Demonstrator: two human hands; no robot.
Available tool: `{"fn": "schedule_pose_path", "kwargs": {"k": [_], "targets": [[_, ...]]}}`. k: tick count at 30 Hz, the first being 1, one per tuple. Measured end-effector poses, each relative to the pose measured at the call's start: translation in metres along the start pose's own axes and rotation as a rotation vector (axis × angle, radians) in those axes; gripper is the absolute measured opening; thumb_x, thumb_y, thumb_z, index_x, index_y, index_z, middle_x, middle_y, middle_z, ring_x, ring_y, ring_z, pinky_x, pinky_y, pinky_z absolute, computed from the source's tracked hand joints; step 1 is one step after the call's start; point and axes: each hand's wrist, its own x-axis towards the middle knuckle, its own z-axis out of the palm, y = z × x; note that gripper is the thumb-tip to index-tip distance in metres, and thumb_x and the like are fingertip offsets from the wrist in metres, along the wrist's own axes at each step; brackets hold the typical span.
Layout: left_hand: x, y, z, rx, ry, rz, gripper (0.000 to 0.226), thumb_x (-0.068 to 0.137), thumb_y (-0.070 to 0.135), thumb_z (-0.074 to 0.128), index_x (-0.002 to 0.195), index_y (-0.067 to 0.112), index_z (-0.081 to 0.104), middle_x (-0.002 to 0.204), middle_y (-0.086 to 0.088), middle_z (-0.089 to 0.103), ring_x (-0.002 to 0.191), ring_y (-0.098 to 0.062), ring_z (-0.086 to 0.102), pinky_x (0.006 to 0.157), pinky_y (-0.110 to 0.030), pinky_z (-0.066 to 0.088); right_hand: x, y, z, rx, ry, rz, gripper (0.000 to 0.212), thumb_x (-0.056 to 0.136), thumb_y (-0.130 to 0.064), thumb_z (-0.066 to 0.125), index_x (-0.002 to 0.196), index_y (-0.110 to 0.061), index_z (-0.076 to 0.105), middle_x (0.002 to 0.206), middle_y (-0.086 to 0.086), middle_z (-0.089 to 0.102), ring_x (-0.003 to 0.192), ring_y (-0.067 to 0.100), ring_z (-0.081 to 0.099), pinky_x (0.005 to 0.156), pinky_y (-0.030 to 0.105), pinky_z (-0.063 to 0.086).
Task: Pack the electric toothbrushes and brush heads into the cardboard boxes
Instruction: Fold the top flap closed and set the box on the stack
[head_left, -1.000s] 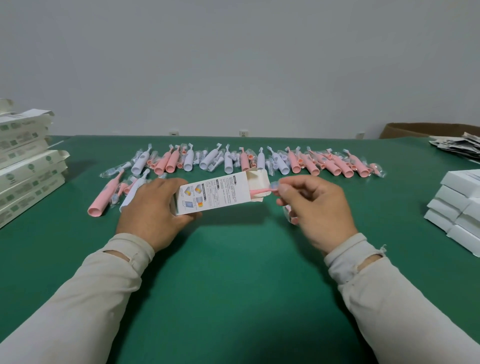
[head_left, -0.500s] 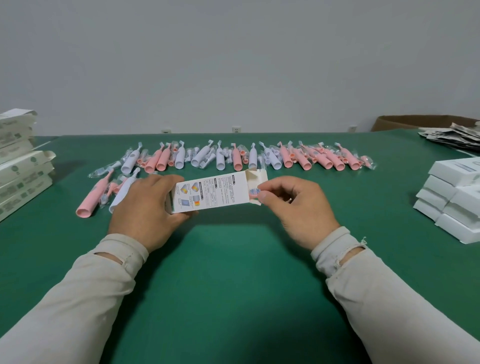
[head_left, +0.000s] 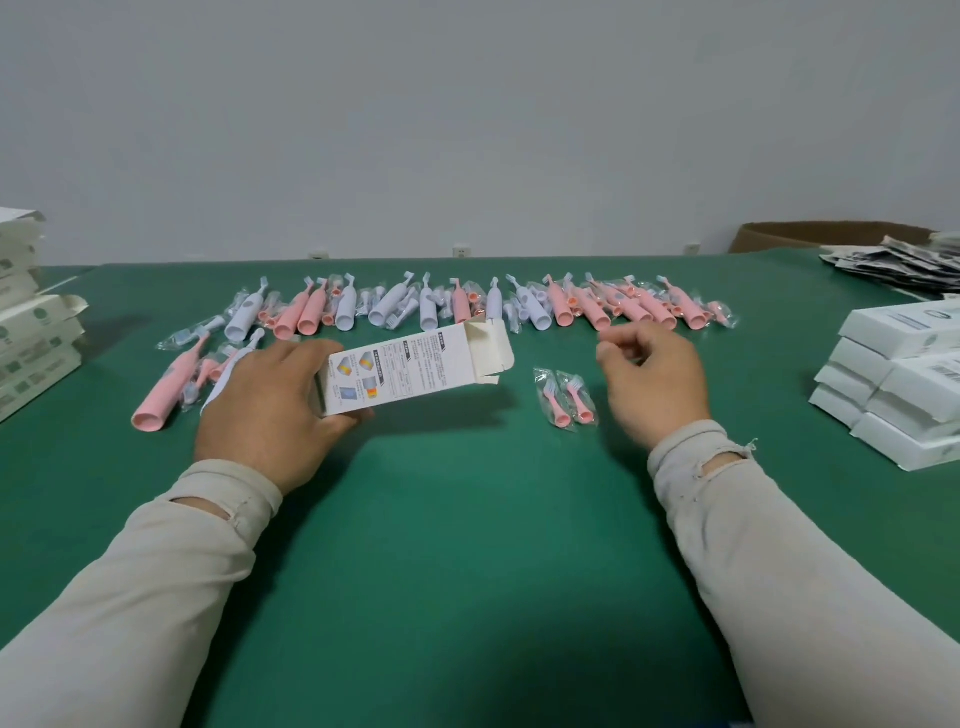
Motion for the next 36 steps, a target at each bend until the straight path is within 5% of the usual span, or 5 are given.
{"fn": "schedule_pose_path", "kwargs": {"k": [8, 15, 18, 25, 36], "targets": [[-0.003, 0.003, -0.001, -0.017, -0.039, -0.036, 0.050, 0.076, 0.049, 0.078, 0.120, 0.032, 0.060, 0.110, 0.003, 0.061, 0.107, -0.026, 0.054, 0.083, -0.050, 0.050, -0.005, -0.008, 0.019, -0.646, -0.271, -0.019, 0.024, 0.088, -0.046, 0.061, 0.077, -0.027, 0.070, 0.075, -0.010, 0.068, 0.080, 0.019, 0.063, 0.067, 0.029, 0.049], [-0.003, 0.003, -0.001, -0.030, -0.024, -0.021, 0.052, 0.076, 0.046, 0.080, 0.122, 0.032, 0.061, 0.112, 0.003, 0.061, 0.106, -0.024, 0.053, 0.082, -0.042, 0.047, -0.023, -0.033, 0.029, -0.934, -0.465, -0.270, 0.016, 0.093, -0.037, 0.055, 0.092, -0.025, 0.066, 0.082, -0.002, 0.059, 0.095, 0.024, 0.052, 0.073, 0.033, 0.044], [-0.003, 0.002, -0.002, -0.034, -0.020, -0.023, 0.051, 0.076, 0.046, 0.080, 0.121, 0.032, 0.061, 0.110, 0.003, 0.062, 0.104, -0.024, 0.053, 0.082, -0.043, 0.048, -0.025, -0.031, 0.030, -0.789, -0.492, -0.226, 0.012, 0.091, -0.024, 0.055, 0.103, -0.024, 0.053, 0.084, -0.002, 0.061, 0.085, 0.027, 0.060, 0.069, 0.033, 0.046], [-0.003, 0.004, -0.001, -0.021, -0.034, -0.002, 0.053, 0.075, 0.048, 0.080, 0.121, 0.033, 0.059, 0.111, 0.006, 0.061, 0.105, -0.021, 0.053, 0.082, -0.042, 0.048, -0.027, -0.035, 0.011, 0.559, -0.148, 0.061, 0.030, 0.092, -0.001, 0.062, 0.105, -0.028, 0.056, 0.079, 0.012, 0.065, 0.049, 0.013, 0.062, 0.044, 0.023, 0.045], [-0.005, 0.013, 0.003, -0.045, -0.091, 0.078, 0.051, 0.077, 0.048, 0.076, 0.123, 0.036, 0.057, 0.115, 0.009, 0.060, 0.107, -0.018, 0.051, 0.087, -0.043, 0.049, -0.041, -0.038, 0.030, 0.449, -0.113, 0.020, 0.018, 0.083, -0.017, 0.081, 0.084, -0.016, 0.063, 0.074, 0.010, 0.074, 0.070, 0.028, 0.074, 0.065, 0.037, 0.059]]}}
